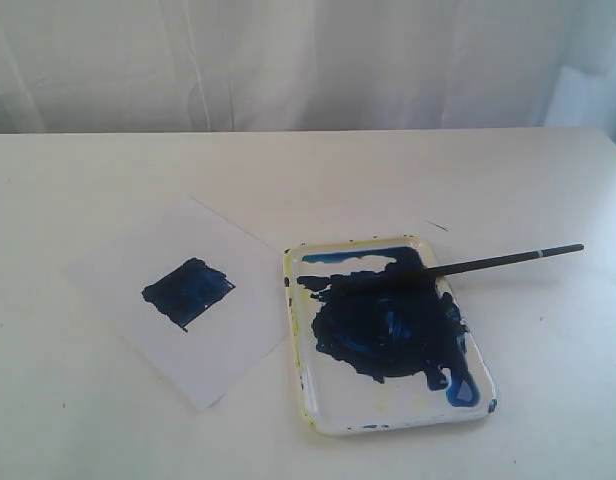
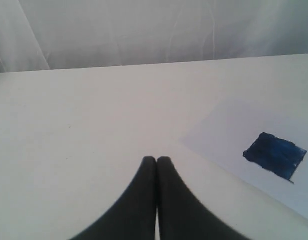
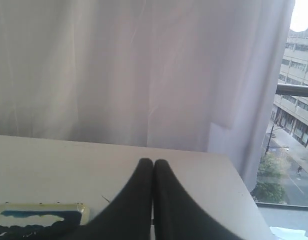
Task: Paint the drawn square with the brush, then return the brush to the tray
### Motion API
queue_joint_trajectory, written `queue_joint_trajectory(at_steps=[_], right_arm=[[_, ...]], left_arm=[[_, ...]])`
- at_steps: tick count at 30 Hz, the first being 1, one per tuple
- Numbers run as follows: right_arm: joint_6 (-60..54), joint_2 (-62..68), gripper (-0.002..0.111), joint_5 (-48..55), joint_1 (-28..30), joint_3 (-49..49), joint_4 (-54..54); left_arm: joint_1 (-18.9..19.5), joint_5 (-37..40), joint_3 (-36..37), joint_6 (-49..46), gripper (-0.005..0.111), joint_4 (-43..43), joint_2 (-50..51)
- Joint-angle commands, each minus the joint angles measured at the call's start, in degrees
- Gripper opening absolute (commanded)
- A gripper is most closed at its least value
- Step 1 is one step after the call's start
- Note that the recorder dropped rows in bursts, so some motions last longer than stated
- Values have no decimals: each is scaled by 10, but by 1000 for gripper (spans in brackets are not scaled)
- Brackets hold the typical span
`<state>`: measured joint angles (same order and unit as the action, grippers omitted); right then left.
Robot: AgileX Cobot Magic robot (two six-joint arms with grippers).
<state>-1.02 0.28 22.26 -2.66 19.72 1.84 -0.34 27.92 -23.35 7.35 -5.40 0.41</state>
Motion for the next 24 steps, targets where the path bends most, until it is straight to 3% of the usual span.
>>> queue_joint_trajectory(at_steps=[1,5,14,24], right_arm=[[-9,-3,0,-102,-2,-83,7],[-24,-3,0,-189,-2,-182,7],[-13,-3,0,-123,-2,-197,5],[-13,-3,0,-120,-2,-197,5]], left_arm=[[-3,-174,106,17,0,8,-4],[-3,-328,233,17,0,5,-4],[-3,-253,233,18,0,3,-4],[-3,-249,233,18,0,3,-4]])
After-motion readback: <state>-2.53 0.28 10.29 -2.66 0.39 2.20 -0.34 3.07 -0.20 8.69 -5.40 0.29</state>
